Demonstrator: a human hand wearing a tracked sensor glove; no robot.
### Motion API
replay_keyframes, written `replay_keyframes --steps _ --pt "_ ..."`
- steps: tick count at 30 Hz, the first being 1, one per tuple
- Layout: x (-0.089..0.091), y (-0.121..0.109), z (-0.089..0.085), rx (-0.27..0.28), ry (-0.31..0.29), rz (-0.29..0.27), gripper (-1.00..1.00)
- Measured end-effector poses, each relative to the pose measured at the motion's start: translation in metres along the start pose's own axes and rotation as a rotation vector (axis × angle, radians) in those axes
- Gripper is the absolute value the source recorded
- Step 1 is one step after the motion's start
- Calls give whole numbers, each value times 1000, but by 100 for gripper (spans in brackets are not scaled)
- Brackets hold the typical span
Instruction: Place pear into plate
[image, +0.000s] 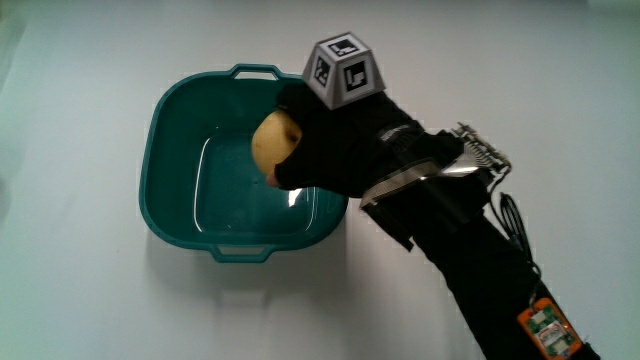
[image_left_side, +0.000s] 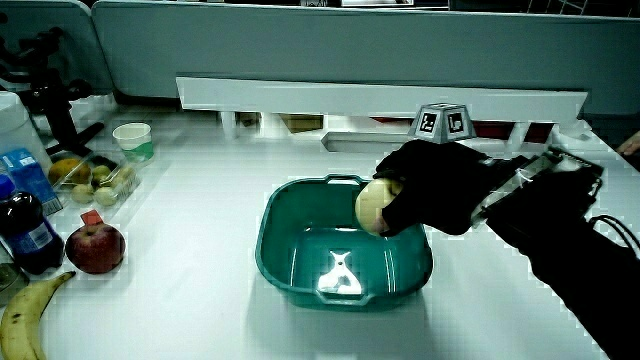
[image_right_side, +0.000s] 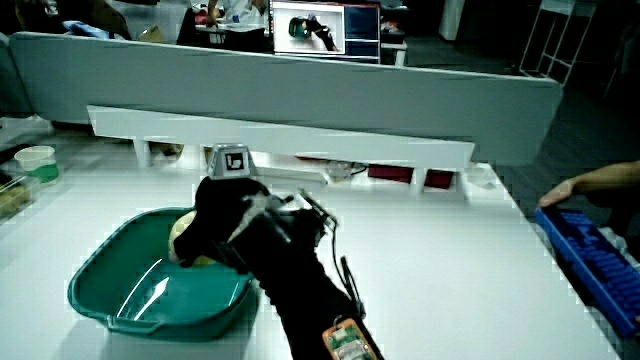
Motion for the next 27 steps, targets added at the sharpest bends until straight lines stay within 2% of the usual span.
replay_keyframes --steps 1,2,3,4,5,7,9,14,17,20,22,23,25,26,27 --pt "-3 2 -2 -25 25 28 0" --pt "-6 4 -4 -10 6 6 0" --pt "-8 8 -8 -44 19 29 0" --pt "-10 10 -11 -27 -4 2 0" --pt "-11 15 -15 -47 -12 -5 0" --pt "-14 18 -19 -46 -13 -4 0" --pt "-15 26 -28 -89 -7 -5 0" --pt "-17 37 -45 -117 -25 -24 0" --pt "-20 41 -53 -152 -32 -12 0" --pt "-21 47 -63 -190 -50 -28 0" --pt "-23 48 -68 -183 -65 -31 0" --pt "-24 49 -72 -208 -53 -13 0" --pt "-24 53 -79 -228 -69 -36 0" --pt "-26 54 -82 -245 -66 -25 0" --pt "-25 57 -86 -251 -98 -61 0"
